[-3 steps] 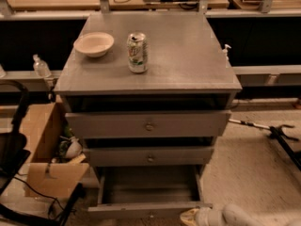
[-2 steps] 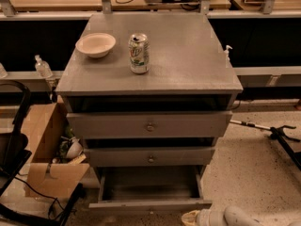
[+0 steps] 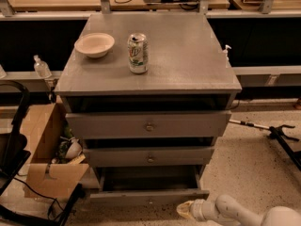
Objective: Close bottom drawer
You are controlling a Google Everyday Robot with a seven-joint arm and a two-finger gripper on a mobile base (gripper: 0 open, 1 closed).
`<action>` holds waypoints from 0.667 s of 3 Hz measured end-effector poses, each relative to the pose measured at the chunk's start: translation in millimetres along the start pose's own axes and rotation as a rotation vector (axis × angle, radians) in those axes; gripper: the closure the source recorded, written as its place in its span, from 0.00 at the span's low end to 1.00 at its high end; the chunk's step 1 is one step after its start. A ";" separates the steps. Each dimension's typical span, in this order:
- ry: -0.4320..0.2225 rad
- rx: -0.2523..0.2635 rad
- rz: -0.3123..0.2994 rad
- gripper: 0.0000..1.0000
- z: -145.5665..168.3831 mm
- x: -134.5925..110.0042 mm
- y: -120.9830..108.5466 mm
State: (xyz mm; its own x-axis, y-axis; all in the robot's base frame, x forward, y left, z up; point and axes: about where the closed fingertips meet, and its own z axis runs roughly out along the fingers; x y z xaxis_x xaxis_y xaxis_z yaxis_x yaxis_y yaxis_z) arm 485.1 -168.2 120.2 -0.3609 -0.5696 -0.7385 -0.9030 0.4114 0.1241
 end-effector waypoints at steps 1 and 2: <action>-0.008 0.005 -0.002 1.00 3.9 -5.7 -3.2; -0.032 0.045 -0.014 1.00 6.1 -31.5 -32.7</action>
Offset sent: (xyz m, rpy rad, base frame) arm 0.1057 0.0098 0.0394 0.0106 -0.1176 -0.0713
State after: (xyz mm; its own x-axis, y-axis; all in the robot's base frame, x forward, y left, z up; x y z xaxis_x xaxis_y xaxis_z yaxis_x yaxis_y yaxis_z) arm 527.4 -159.4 135.3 -0.3401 -0.5525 -0.7609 -0.8962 0.4354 0.0844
